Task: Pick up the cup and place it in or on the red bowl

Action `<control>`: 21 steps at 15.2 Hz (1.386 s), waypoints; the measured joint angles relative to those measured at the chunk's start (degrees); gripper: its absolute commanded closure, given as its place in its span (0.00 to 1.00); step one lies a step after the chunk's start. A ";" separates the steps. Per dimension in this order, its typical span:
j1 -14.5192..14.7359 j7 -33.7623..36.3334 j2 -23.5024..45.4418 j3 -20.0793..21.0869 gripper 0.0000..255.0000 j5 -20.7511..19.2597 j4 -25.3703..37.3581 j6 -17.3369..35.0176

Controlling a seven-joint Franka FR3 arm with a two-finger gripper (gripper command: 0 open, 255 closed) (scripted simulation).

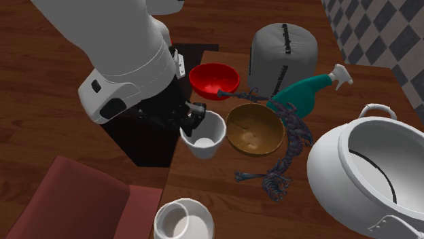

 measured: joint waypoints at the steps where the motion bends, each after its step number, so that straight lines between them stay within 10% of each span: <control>1: 0.00 0.14 -0.49 -0.03 1.00 -0.01 0.29 -0.77; 10: -0.24 1.22 -2.68 -0.44 1.00 -0.50 5.00 -7.60; 21: 3.54 4.37 -26.02 1.04 1.00 4.28 -12.01 -13.14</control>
